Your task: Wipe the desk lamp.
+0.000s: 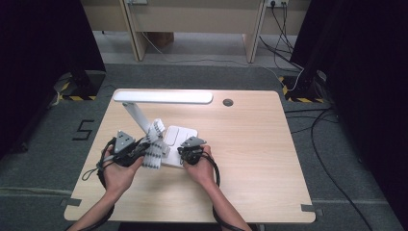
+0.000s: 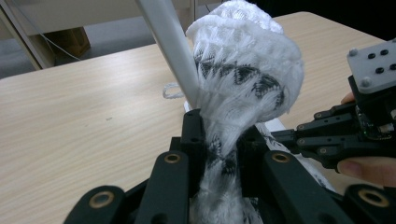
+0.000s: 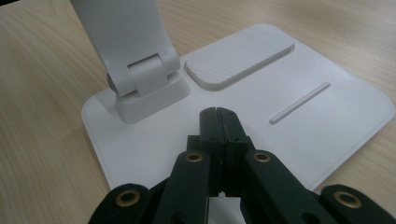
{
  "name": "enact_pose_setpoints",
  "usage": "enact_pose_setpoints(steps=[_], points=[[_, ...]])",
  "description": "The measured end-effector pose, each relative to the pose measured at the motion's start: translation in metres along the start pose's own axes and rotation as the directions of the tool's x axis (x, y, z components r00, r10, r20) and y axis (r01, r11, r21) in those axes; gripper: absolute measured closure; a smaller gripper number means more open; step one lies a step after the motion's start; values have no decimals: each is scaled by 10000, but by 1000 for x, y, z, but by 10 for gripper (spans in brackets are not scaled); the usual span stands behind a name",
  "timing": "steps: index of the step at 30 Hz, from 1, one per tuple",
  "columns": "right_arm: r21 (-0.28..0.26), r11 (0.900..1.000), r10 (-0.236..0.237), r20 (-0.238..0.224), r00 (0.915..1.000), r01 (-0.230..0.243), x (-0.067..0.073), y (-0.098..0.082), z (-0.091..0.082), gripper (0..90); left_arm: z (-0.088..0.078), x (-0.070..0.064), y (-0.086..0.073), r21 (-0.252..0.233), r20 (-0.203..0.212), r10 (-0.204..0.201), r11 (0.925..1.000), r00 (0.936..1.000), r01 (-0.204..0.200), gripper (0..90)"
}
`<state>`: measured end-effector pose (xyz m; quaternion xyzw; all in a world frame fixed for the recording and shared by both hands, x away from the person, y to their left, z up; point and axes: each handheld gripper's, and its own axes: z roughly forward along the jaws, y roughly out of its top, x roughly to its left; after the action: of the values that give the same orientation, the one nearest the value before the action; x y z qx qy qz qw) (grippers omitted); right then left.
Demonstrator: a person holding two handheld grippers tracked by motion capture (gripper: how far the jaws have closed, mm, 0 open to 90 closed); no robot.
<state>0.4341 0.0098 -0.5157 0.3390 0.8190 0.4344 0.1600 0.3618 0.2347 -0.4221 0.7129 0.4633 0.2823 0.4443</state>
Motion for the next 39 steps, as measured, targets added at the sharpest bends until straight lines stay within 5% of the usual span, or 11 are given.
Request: enact_pose_setpoints(steps=[17,39], points=[[18,10000,-24,14,10000,24,0,0,0,900,17,-6,-16,592,224,-60,9982,9997,46,770],[-1,10000,-100,27,9999,100,0,0,0,900,38,-14,-40,1637,586,74,9864,9983,-169,770]])
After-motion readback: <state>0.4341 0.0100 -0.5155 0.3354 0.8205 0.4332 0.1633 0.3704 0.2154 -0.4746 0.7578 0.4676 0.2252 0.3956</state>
